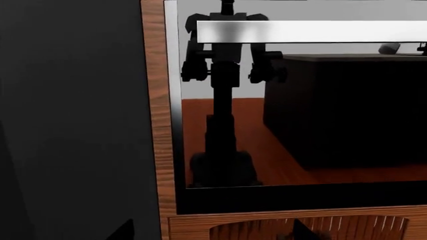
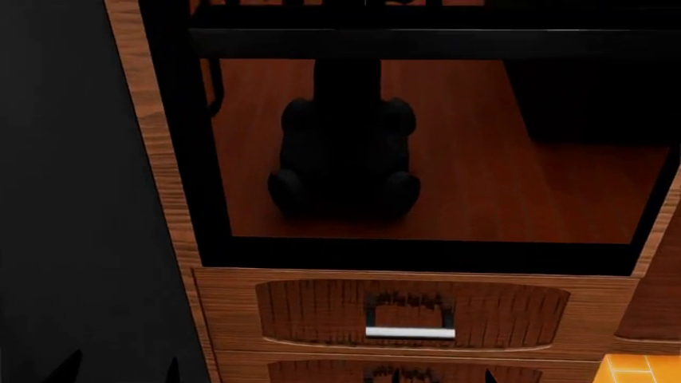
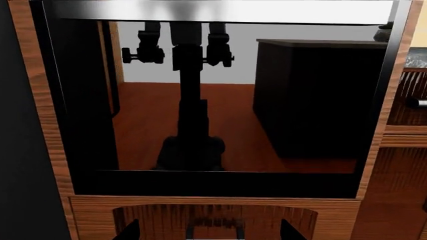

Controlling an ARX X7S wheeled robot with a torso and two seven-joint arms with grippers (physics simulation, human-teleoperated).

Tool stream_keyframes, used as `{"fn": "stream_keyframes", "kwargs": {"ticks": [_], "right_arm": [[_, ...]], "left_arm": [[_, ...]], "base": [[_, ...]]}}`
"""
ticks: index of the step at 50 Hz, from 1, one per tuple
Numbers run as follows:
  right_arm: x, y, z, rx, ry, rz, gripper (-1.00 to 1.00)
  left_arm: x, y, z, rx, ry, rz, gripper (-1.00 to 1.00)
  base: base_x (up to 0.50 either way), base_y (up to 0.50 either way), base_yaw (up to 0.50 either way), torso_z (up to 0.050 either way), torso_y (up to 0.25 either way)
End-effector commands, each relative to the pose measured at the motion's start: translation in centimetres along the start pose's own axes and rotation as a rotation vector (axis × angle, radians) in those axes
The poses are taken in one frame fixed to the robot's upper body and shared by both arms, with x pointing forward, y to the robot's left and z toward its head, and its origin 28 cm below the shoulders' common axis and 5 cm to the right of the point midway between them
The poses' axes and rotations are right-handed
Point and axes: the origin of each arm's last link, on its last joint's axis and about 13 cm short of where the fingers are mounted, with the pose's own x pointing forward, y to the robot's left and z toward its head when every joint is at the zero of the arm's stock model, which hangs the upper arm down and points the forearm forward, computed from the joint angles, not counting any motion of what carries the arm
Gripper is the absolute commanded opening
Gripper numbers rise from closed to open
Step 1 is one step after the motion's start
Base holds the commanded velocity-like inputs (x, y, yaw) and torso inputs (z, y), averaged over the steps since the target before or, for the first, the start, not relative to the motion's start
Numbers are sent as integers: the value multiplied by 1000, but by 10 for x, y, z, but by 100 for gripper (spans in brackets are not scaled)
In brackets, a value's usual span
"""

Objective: Close the fridge door

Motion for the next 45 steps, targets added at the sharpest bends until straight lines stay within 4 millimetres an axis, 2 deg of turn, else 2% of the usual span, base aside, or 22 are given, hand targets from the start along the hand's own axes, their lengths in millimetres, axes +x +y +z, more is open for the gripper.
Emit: {"fn": "stream_keyframes", "kwargs": {"ticks": [1, 28, 37, 45], "right_arm": [[0, 0, 0, -2, -1, -1, 100], [1, 1, 0, -8, 3, -7, 100], [3, 0, -2, -5, 9, -8, 100], [3, 0, -2, -1, 13, -13, 100]], "left_arm": [[0, 1, 0, 1, -2, 0, 100], [1, 0, 0, 4, -4, -1, 100], [2, 0, 0, 3, -1, -3, 100], [2, 0, 0, 2, -4, 0, 100]], "base": [[500, 0, 0, 0, 0], [495, 0, 0, 0, 1], [6, 0, 0, 0, 0], [219, 0, 0, 0, 0]]}}
